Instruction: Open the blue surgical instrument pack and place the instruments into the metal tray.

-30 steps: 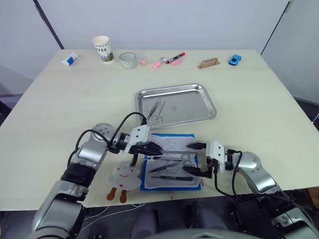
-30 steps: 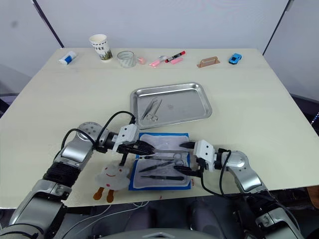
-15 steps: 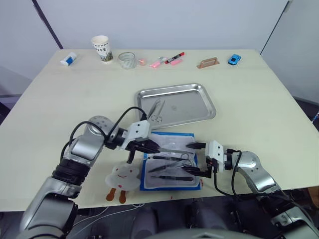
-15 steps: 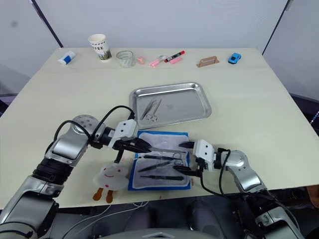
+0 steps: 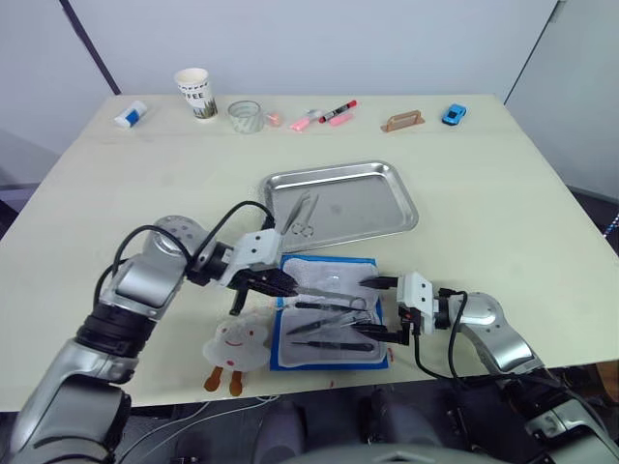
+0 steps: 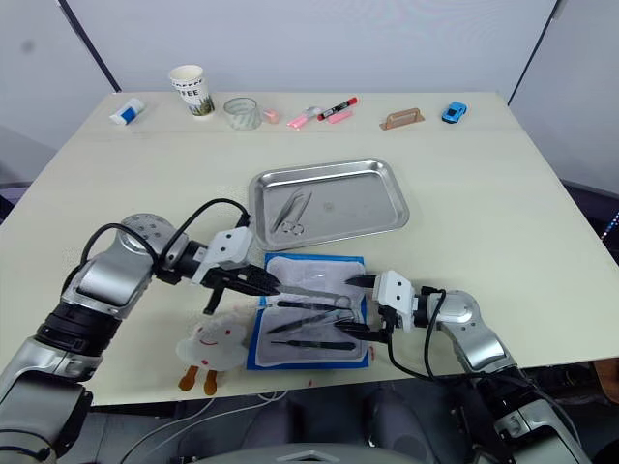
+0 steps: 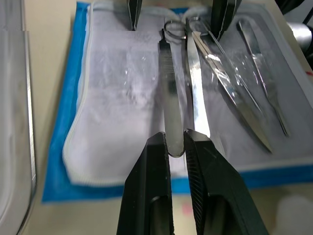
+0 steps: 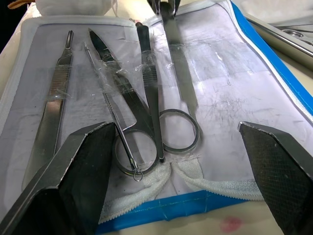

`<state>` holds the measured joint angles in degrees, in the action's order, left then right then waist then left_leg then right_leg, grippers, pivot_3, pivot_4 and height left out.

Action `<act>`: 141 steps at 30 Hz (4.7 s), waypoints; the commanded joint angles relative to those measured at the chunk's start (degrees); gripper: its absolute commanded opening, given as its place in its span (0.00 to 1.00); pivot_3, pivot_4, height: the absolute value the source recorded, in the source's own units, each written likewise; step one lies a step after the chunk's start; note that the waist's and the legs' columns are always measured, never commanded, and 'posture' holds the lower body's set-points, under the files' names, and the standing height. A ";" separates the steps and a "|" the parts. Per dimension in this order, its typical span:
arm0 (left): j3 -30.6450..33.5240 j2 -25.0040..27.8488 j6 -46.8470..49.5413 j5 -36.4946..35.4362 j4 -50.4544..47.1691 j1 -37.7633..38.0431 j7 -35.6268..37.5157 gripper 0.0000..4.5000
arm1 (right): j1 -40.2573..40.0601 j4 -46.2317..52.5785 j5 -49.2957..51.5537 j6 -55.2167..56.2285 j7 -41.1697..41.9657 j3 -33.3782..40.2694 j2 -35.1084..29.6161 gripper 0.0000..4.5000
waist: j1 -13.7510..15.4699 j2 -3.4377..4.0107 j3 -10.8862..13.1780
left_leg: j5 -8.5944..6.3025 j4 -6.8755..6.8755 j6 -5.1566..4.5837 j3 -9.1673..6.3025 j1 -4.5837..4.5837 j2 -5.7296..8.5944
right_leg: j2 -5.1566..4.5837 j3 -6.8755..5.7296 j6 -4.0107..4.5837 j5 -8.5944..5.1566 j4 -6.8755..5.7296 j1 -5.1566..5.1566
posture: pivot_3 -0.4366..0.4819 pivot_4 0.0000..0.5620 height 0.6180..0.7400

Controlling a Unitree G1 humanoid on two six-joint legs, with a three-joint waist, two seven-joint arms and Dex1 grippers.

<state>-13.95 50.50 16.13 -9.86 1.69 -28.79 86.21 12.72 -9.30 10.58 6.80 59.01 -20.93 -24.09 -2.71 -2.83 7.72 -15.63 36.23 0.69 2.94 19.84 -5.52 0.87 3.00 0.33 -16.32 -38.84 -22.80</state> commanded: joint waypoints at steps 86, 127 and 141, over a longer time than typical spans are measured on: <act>10.15 -39.96 32.00 -0.64 -6.93 0.58 -75.99 0.01 | -2.02 -9.43 -5.45 -4.69 -1.39 -1.80 -2.62 0.98 | 0.45 -0.52 -0.33 | 0.00 -0.18 0.04 0.99 -0.10 -0.39 | 0.03 0.11 0.06 0.30 -0.01 -0.25 | 0.48 0.27 0.88; 11.49 -41.97 32.29 2.20 -4.46 0.66 -77.79 0.36 | -2.28 -8.92 -5.24 -5.36 -1.42 -1.37 -3.73 0.98 | 0.66 -0.13 -0.60 | 0.00 -0.18 0.04 0.87 -0.09 -0.11 | -0.01 0.04 -0.05 0.34 0.08 -0.16 | 0.48 0.27 0.88; 15.02 -27.08 20.36 -9.99 -13.34 4.82 -49.11 0.36 | -1.73 -9.85 -5.18 -5.19 -1.24 -1.26 -3.62 0.98 | 0.54 -0.12 -0.50 | 0.01 -0.19 0.05 0.79 -0.05 -0.12 | -0.25 -0.05 0.01 0.31 0.15 -0.17 | 0.48 0.27 0.88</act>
<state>-0.28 21.57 39.45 -17.82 -9.60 -24.09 31.90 13.77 -9.97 11.33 6.07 59.95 -21.29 -24.97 -2.16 -2.95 7.22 -15.63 36.05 0.75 3.73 19.79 -5.64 0.60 2.94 0.39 -16.05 -38.69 -22.98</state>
